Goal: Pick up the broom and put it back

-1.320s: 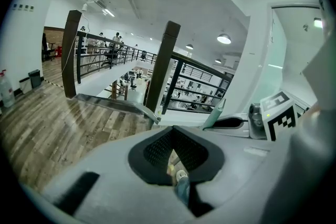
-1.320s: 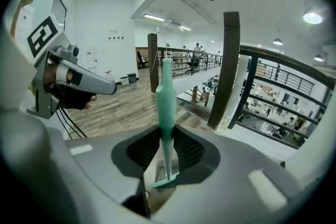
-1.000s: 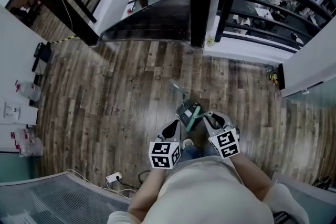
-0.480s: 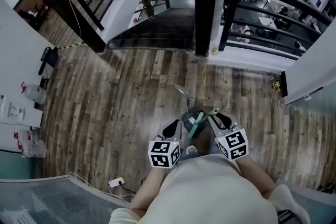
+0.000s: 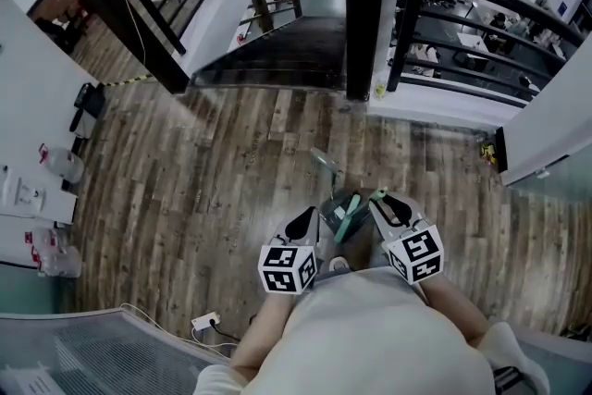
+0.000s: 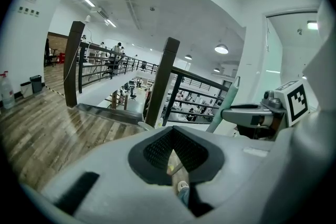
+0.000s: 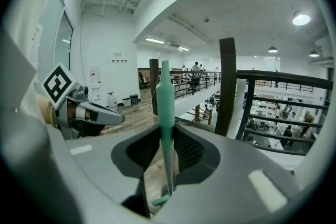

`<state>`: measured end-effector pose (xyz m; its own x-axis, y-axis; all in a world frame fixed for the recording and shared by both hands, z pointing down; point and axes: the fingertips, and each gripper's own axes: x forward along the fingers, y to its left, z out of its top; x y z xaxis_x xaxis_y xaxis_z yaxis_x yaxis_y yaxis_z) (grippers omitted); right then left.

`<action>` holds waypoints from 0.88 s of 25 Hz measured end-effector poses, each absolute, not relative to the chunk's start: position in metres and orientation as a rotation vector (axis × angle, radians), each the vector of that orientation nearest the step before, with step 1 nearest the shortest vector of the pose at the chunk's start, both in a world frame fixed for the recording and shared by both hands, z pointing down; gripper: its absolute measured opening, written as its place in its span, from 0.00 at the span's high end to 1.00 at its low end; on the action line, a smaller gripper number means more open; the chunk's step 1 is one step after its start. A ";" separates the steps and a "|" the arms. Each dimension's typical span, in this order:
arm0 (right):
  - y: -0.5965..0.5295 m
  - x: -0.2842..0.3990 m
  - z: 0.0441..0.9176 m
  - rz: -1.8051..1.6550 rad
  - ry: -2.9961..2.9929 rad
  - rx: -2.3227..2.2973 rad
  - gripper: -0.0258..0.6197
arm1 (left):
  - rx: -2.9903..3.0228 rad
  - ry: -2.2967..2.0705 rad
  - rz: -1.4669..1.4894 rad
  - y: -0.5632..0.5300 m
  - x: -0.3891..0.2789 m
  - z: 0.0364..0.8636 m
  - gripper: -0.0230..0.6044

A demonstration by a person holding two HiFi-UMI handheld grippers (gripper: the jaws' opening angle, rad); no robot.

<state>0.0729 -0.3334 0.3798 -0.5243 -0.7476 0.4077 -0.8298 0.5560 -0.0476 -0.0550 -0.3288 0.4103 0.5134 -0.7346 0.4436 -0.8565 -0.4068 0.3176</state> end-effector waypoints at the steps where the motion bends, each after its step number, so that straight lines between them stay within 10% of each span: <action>1: -0.334 0.074 0.379 0.338 -2.456 1.293 0.82 | 2.249 -1.304 0.322 -0.328 -0.055 0.410 0.96; 22: -0.336 0.104 0.353 0.300 -2.631 0.958 0.82 | 2.046 -1.585 0.197 -0.303 -0.026 0.389 0.95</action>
<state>0.1038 -0.3357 0.3530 -0.7223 -0.5847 0.3693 -0.6529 0.7526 -0.0855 -0.0263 -0.3034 0.3889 0.2976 -0.8533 0.4281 -0.9322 -0.1630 0.3230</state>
